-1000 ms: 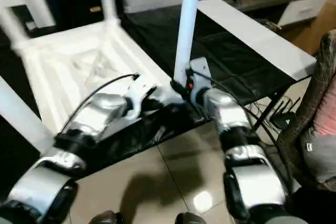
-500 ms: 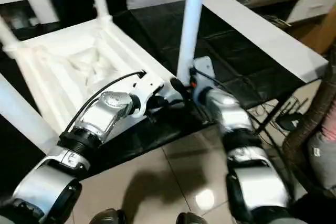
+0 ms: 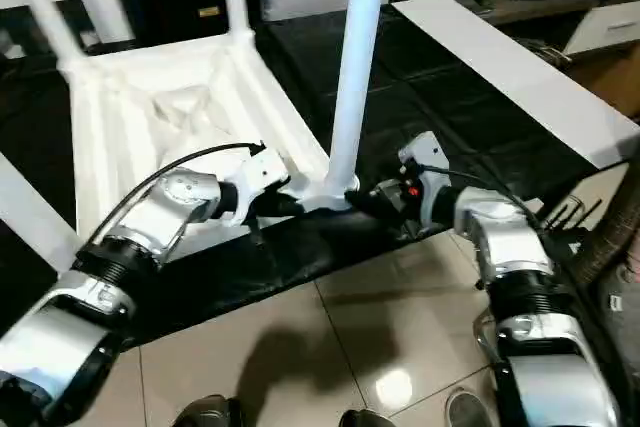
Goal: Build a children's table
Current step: Rotate leg to tighten
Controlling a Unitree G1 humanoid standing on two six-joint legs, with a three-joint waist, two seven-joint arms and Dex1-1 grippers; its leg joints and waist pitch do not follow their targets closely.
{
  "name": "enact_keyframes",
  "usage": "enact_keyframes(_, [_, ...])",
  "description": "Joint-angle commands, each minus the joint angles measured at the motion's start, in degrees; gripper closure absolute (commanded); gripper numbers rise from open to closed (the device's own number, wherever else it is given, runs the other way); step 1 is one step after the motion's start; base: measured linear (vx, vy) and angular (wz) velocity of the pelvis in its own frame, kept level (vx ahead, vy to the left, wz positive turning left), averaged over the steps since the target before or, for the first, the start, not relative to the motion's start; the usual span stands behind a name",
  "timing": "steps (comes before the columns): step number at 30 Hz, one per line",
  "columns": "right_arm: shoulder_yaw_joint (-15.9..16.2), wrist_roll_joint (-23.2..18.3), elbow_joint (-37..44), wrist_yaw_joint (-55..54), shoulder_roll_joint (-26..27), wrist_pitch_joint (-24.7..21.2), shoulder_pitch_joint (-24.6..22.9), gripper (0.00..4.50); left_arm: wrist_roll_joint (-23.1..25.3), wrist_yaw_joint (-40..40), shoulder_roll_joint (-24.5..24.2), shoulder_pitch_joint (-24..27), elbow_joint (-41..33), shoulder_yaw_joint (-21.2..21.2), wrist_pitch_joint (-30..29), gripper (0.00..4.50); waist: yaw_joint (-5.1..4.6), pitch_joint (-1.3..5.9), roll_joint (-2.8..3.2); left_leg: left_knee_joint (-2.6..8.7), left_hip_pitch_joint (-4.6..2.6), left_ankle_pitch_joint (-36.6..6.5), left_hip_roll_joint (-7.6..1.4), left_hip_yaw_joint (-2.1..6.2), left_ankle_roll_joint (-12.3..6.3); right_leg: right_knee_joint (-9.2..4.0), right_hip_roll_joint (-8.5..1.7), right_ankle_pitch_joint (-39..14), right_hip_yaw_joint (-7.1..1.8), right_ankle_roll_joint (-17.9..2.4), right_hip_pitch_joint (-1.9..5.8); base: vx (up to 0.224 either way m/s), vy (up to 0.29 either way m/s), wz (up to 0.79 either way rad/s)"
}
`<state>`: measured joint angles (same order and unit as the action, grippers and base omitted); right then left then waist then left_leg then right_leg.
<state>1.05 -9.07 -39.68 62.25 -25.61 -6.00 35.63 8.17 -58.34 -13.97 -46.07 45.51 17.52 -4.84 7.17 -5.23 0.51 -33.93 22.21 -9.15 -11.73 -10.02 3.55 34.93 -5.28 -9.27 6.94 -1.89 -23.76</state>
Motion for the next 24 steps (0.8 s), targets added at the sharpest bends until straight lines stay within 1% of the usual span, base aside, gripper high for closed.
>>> enact_keyframes(1, [1.07,0.34,0.34,1.87,-0.66,1.27,0.33,0.06,0.94,-4.87,-0.15,-0.44,-0.80,2.97,3.05,4.50,0.08,5.13,-0.42,3.34,-1.08,-11.63,-1.80,0.33,-4.80,-4.71,-3.83,-14.12,-3.24,-11.93,3.63,0.000,0.000,0.00])
enact_keyframes(2, [1.58,-0.10,0.26,4.77,-0.87,2.76,0.47,0.06,0.20,-9.16,-1.06,0.24,-2.03,4.01,4.84,4.50,0.31,5.15,-0.43,3.32,-1.05,-11.37,-1.82,0.33,-4.77,-4.56,-3.89,-13.69,-3.26,-12.15,3.63,0.000,0.000,0.00])
enact_keyframes(3, [1.64,-0.25,0.31,5.38,-0.89,3.01,0.45,0.06,0.00,-9.98,-1.21,0.37,-2.31,4.15,5.13,4.50,0.44,5.21,-0.38,3.31,-0.99,-11.34,-1.87,0.33,-4.83,-4.48,-3.95,-13.45,-3.28,-12.19,3.68,0.000,0.000,0.00])
enact_keyframes(4, [1.85,-0.54,0.52,6.94,-0.95,4.00,0.33,0.06,-0.54,-12.21,-1.61,0.72,-3.11,4.54,5.63,4.50,0.66,5.26,-0.45,3.31,-1.11,-11.11,-1.95,0.27,-4.92,-4.38,-3.93,-12.80,-3.33,-12.47,3.56,0.000,0.000,0.00])
enact_keyframes(5, [2.03,-0.67,0.85,7.83,-1.02,4.47,0.13,0.22,-0.79,-13.49,-1.85,0.81,-3.42,4.83,6.01,4.50,0.91,5.31,-0.31,3.29,-1.18,-10.80,-2.11,0.27,-4.97,-4.14,-3.97,-11.66,-3.43,-12.98,3.47,0.000,0.000,0.00])
enact_keyframes(6, [2.03,-0.67,0.85,7.83,-1.02,4.47,0.13,0.32,-0.79,-13.49,-1.85,0.81,-3.42,4.83,6.01,4.50,1.18,5.28,-0.24,3.29,-1.31,-10.94,-2.16,0.20,-4.95,-4.13,-3.96,-11.33,-3.46,-13.37,3.36,0.000,0.000,0.00])
enact_keyframes(7, [2.59,-1.13,1.49,9.92,-1.13,4.12,-0.27,0.32,-0.76,-15.38,-2.37,0.83,-3.72,5.60,7.13,4.50,1.27,5.23,-0.48,3.34,-1.30,-10.94,-2.19,0.21,-4.97,-4.11,-3.93,-11.31,-3.47,-13.43,3.38,0.000,0.000,0.00])
enact_keyframes(8, [3.11,-1.56,2.11,11.83,-1.23,3.96,-0.68,0.43,-0.56,-16.41,-2.69,0.76,-3.64,6.20,8.26,4.50,1.57,5.26,-0.34,3.35,-1.31,-10.95,-2.24,0.27,-5.09,-3.98,-3.96,-11.32,-3.48,-13.45,3.38,0.000,0.000,0.00])
enact_keyframes(9, [3.11,-1.56,2.11,11.83,-1.23,3.96,-0.68,0.43,-0.56,-16.41,-2.69,0.76,-3.64,6.20,8.26,4.50,1.61,5.21,-0.34,3.38,-1.23,-11.06,-2.25,0.29,-5.19,-4.00,-3.96,-11.35,-3.46,-13.37,3.41,0.000,0.000,0.00])
enact_keyframes(10, [3.60,-1.43,2.31,12.55,-1.23,3.87,-0.87,0.59,-0.48,-16.98,-2.90,0.85,-3.70,6.52,8.94,4.50,1.74,5.18,-0.23,3.41,-1.26,-11.50,-2.26,0.33,-4.97,-4.03,-4.01,-11.81,-3.45,-13.26,3.39,0.000,0.000,0.00])
enact_keyframes(11, [4.37,-1.19,2.32,13.72,-1.29,3.67,-1.02,0.71,-0.27,-17.78,-3.19,0.94,-3.58,6.92,9.98,4.50,1.83,5.14,-0.25,3.45,-1.29,-12.03,-2.25,0.33,-4.60,-4.19,-4.09,-12.67,-3.46,-13.00,3.38,0.000,0.000,0.00])
enact_keyframes(13, [4.72,-1.09,2.27,14.29,-1.32,3.59,-1.07,0.79,-0.14,-18.05,-3.32,0.97,-3.52,7.10,10.37,4.50,1.91,5.12,-0.32,3.49,-1.37,-12.85,-2.22,0.31,-4.05,-4.35,-4.20,-14.09,-3.51,-12.58,3.40,0.000,0.000,0.00])
enact_keyframes(14, [5.00,-1.17,2.23,15.07,-1.24,3.68,-1.13,0.98,0.03,-18.53,-3.47,0.98,-3.39,7.33,10.90,4.50,1.94,5.08,-0.33,3.54,-1.31,-13.03,-2.20,0.35,-3.90,-4.43,-4.20,-14.72,-3.48,-12.34,3.42,0.000,0.000,0.00])
enact_keyframes(15, [5.21,-1.47,2.06,16.20,-0.79,3.73,-1.08,0.98,0.17,-19.57,-3.71,1.20,-3.65,7.58,11.60,4.50,1.90,5.02,-0.39,3.60,-1.18,-13.34,-2.16,0.39,-3.78,-4.54,-4.20,-15.58,-3.44,-11.92,3.51,0.000,0.000,0.00])
enact_keyframes(16, [5.23,-1.50,2.05,16.27,-0.75,3.72,-1.07,1.13,0.16,-19.63,-3.71,1.23,-3.69,7.59,11.61,4.50,1.91,5.02,-0.36,3.62,-1.25,-13.55,-2.18,0.42,-3.68,-4.59,-4.25,-16.05,-3.44,-11.70,3.48,0.000,0.000,0.00])
enact_keyframes(18, [5.31,-1.78,1.97,17.16,-0.33,3.32,-0.97,1.24,0.01,-20.21,-3.78,1.47,-4.22,7.71,11.70,4.50,1.87,5.05,-0.40,3.62,-1.18,-13.20,-2.20,0.43,-3.67,-4.50,-4.24,-15.90,-3.47,-11.59,3.49,0.000,0.000,0.00])
enact_keyframes(20, [5.39,-2.08,2.03,17.83,-0.07,2.81,-0.94,1.46,-0.11,-20.44,-3.81,1.47,-4.29,7.83,11.89,4.50,1.83,4.98,-0.47,3.63,-1.16,-13.08,-2.17,0.42,-3.70,-4.56,-4.20,-16.25,-3.44,-11.55,3.44,0.000,0.000,0.00])
enact_keyframes(21, [5.54,-2.20,2.09,18.16,0.01,2.50,-0.94,1.58,-0.13,-20.54,-3.81,1.45,-4.20,7.86,12.05,4.50,1.82,5.04,-0.39,3.62,-1.24,-12.85,-2.18,0.44,-3.75,-4.51,-4.17,-16.10,-3.44,-11.61,3.45,0.000,0.000,0.00])
enact_keyframes(23, [5.83,-2.40,2.27,18.77,0.05,2.03,-0.99,1.67,-0.05,-20.41,-3.72,1.25,-3.70,7.85,12.39,4.50,1.83,5.06,-0.37,3.60,-1.22,-12.64,-2.22,0.44,-3.81,-4.47,-4.12,-15.55,-3.43,-11.78,3.41,0.000,0.000,0.00])
enact_keyframes(24, [5.91,-2.54,2.33,19.10,0.06,1.66,-1.01,1.72,-0.03,-20.27,-3.68,1.17,-3.50,7.83,12.44,4.50,1.82,5.09,-0.51,3.60,-1.19,-12.42,-2.22,0.42,-3.84,-4.41,-4.12,-15.06,-3.45,-11.84,3.44,0.000,0.000,0.00])
